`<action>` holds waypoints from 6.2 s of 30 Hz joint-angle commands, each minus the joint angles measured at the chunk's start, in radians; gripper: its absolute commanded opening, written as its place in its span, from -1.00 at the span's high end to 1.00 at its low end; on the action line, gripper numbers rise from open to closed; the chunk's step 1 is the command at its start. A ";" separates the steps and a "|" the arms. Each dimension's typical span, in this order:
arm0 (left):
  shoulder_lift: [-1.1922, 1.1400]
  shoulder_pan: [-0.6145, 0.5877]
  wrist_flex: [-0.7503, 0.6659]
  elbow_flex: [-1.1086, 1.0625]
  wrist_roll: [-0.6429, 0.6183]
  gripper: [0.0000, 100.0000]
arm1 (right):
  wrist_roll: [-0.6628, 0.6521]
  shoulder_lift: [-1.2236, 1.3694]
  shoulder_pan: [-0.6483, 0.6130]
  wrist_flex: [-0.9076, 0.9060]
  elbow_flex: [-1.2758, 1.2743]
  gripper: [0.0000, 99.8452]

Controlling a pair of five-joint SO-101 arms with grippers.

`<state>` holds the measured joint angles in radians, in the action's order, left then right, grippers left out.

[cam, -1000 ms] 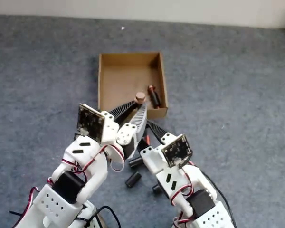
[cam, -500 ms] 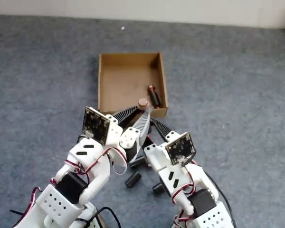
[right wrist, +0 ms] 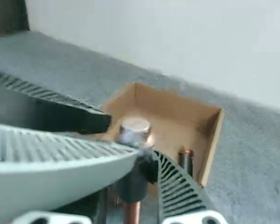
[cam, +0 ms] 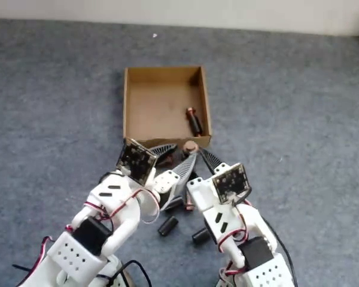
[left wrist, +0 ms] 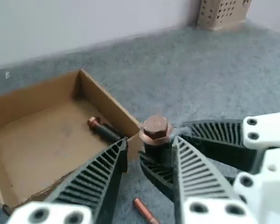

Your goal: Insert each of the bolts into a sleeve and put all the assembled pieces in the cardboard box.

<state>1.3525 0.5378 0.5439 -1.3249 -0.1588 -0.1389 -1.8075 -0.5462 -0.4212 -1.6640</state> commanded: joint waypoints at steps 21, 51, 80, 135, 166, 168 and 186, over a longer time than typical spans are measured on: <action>0.038 -0.136 0.411 0.303 0.238 0.91 | 0.121 -0.007 0.101 0.039 -0.004 0.99; 0.444 -0.438 0.212 -0.366 0.267 0.99 | 0.161 -0.004 0.116 -0.111 0.033 0.99; 0.443 -0.555 0.170 -0.371 0.265 0.99 | 0.095 1.345 0.079 0.467 0.837 0.99; 0.443 -0.740 0.169 -0.325 0.180 0.99 | 0.239 1.339 -0.044 -0.941 1.116 0.77; 0.443 -0.800 0.150 -0.325 0.180 0.99 | 0.905 1.675 -0.311 -0.693 1.109 0.58; 0.443 -0.800 0.150 -0.323 0.180 0.99 | 0.905 1.721 -0.298 -0.687 1.125 0.58; 0.443 -0.802 0.149 -0.323 0.180 0.99 | 0.905 1.863 -0.252 -0.539 1.125 0.58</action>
<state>1.7898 -0.2478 0.7158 -1.6717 0.0299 0.7587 0.0506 -0.8071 -0.9843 -0.5762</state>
